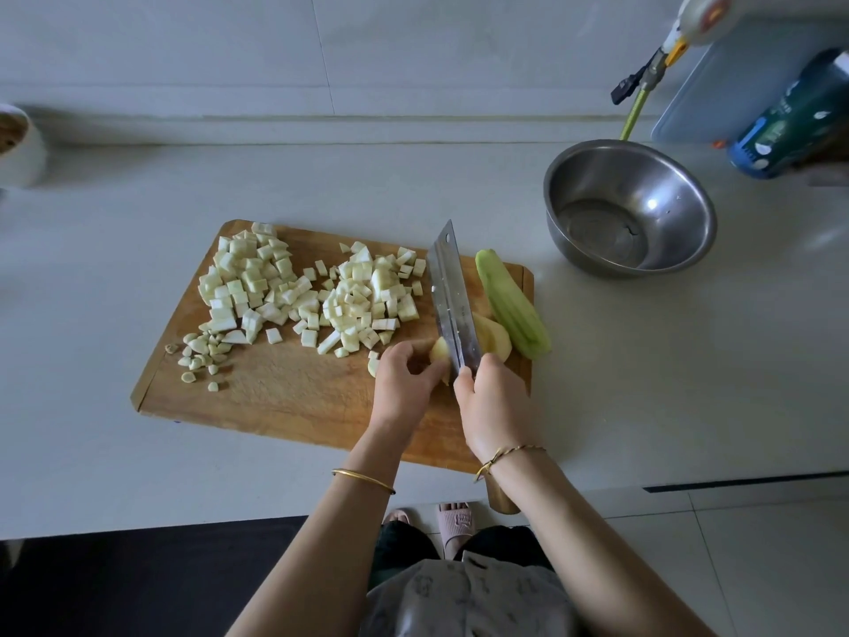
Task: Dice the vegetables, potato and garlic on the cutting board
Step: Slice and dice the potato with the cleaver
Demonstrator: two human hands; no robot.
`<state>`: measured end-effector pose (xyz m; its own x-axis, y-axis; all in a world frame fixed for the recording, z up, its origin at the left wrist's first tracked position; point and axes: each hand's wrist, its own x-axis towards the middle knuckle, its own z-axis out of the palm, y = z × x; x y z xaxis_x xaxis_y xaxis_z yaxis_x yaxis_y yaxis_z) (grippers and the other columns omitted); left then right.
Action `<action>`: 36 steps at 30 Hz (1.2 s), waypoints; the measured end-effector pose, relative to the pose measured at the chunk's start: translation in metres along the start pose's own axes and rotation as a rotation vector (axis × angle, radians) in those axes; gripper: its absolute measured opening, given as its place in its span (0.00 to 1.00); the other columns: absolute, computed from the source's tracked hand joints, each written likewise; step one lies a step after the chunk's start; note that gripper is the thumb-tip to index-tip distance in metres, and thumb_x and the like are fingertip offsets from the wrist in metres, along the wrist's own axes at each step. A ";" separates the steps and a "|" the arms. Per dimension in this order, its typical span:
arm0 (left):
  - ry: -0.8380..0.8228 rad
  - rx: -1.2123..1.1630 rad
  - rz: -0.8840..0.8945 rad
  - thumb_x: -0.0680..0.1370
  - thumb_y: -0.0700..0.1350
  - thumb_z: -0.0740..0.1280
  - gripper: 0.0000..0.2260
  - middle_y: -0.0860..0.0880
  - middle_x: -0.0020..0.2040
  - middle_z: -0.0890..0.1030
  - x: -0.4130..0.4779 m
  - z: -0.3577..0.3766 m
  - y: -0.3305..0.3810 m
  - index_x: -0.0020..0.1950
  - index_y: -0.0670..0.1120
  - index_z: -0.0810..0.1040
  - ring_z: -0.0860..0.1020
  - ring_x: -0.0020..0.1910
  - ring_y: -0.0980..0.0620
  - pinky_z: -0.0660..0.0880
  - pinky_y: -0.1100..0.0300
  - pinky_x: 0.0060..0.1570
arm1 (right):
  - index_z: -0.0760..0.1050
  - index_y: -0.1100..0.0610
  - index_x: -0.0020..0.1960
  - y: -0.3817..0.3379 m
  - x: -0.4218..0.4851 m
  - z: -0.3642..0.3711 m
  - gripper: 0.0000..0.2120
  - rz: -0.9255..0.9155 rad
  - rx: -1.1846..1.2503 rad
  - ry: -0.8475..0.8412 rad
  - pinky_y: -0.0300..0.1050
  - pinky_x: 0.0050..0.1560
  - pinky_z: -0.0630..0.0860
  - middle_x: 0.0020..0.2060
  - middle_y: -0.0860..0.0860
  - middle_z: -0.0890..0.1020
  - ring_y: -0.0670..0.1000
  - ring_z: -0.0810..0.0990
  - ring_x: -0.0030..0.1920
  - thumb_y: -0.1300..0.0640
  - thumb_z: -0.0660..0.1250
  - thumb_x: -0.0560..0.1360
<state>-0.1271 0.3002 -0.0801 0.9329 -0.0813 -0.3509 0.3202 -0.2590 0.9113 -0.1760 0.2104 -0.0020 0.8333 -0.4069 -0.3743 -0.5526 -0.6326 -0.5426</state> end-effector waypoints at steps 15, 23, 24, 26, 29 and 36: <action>-0.013 0.141 0.099 0.72 0.43 0.72 0.12 0.47 0.53 0.77 -0.002 0.004 -0.005 0.55 0.49 0.77 0.77 0.48 0.54 0.78 0.56 0.53 | 0.59 0.55 0.33 0.019 0.014 0.010 0.18 -0.009 0.108 0.009 0.46 0.34 0.65 0.29 0.51 0.70 0.56 0.72 0.31 0.55 0.58 0.80; -0.127 0.286 0.143 0.70 0.39 0.74 0.27 0.49 0.61 0.68 -0.004 0.005 0.005 0.68 0.48 0.70 0.76 0.51 0.52 0.75 0.61 0.55 | 0.69 0.64 0.40 0.027 0.021 -0.044 0.12 -0.031 0.350 0.042 0.45 0.21 0.69 0.24 0.57 0.71 0.55 0.71 0.17 0.57 0.59 0.78; -0.152 0.341 0.175 0.70 0.37 0.74 0.31 0.48 0.63 0.67 -0.005 0.006 0.005 0.70 0.48 0.68 0.76 0.54 0.50 0.75 0.59 0.58 | 0.68 0.63 0.38 0.029 0.022 -0.048 0.11 -0.035 0.352 0.053 0.44 0.21 0.68 0.24 0.56 0.71 0.55 0.70 0.17 0.58 0.59 0.78; -0.161 0.468 0.228 0.69 0.36 0.74 0.34 0.47 0.66 0.66 -0.004 0.008 0.004 0.72 0.48 0.65 0.71 0.62 0.46 0.70 0.55 0.64 | 0.65 0.60 0.36 0.032 0.024 -0.053 0.12 -0.035 0.350 0.060 0.41 0.20 0.66 0.24 0.55 0.70 0.55 0.70 0.17 0.59 0.59 0.77; -0.154 0.583 0.258 0.69 0.38 0.74 0.34 0.46 0.67 0.68 -0.002 0.009 0.007 0.73 0.46 0.64 0.67 0.66 0.46 0.66 0.56 0.63 | 0.62 0.59 0.34 0.036 0.022 -0.055 0.13 -0.045 0.345 0.059 0.37 0.18 0.63 0.24 0.55 0.70 0.53 0.68 0.16 0.60 0.59 0.77; -0.134 0.747 0.370 0.69 0.48 0.76 0.39 0.48 0.68 0.70 0.001 0.003 0.020 0.75 0.47 0.61 0.67 0.66 0.46 0.67 0.54 0.62 | 0.62 0.60 0.35 0.046 0.018 -0.059 0.13 -0.052 0.312 0.082 0.37 0.19 0.63 0.24 0.58 0.70 0.54 0.70 0.16 0.59 0.58 0.77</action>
<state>-0.1205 0.2918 -0.0633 0.9134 -0.3878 -0.1236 -0.2396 -0.7578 0.6069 -0.1859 0.1355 0.0104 0.8520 -0.4393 -0.2848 -0.4768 -0.4264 -0.7687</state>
